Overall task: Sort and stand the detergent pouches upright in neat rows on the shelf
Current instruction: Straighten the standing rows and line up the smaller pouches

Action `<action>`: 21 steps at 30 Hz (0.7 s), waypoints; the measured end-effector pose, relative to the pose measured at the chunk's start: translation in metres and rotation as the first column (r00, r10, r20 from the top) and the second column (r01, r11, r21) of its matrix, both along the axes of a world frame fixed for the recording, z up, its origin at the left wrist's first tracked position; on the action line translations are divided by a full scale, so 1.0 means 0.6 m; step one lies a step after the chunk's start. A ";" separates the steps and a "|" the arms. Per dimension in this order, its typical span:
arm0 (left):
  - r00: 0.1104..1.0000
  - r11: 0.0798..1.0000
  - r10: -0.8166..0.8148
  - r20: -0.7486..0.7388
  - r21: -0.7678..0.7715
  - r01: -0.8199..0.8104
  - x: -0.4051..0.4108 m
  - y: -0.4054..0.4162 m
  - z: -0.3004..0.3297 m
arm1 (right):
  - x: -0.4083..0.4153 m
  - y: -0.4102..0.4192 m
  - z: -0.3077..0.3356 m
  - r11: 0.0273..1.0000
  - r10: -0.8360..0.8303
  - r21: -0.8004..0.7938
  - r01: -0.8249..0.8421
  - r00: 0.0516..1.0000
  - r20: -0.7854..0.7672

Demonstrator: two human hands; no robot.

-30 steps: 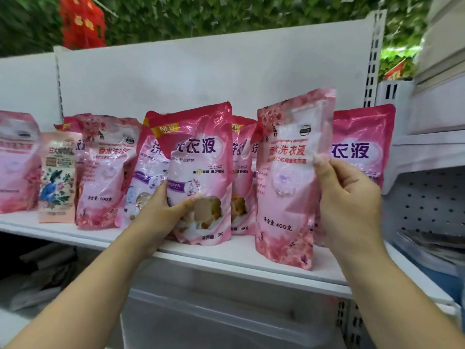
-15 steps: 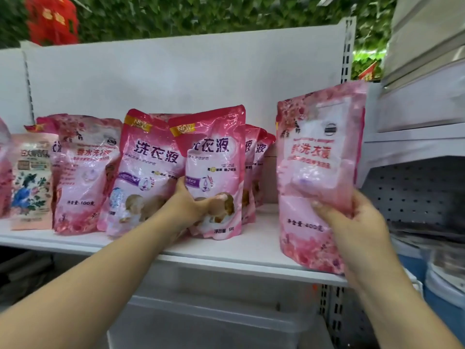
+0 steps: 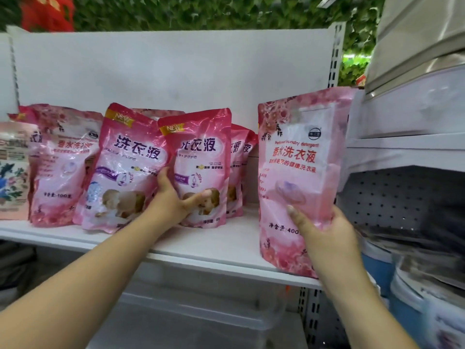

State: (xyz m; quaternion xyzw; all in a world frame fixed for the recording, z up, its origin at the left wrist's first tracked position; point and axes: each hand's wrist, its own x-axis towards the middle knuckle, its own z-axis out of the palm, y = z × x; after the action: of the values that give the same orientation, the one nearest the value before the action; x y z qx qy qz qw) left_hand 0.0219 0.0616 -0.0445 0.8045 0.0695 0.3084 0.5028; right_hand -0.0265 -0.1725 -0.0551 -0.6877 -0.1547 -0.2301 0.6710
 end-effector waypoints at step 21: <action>0.865 0.854 -0.394 0.311 -0.225 0.470 -0.315 0.241 -0.047 | -0.178 0.389 -0.008 0.818 0.543 0.226 -0.529 0.840 0.000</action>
State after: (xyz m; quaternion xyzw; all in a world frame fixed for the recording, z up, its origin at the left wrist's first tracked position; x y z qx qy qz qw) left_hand -0.1670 0.2062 -0.0730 0.6694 -0.1345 0.2733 0.6775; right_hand -0.1332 0.0610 -0.0597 -0.5459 -0.2941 -0.0253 0.7841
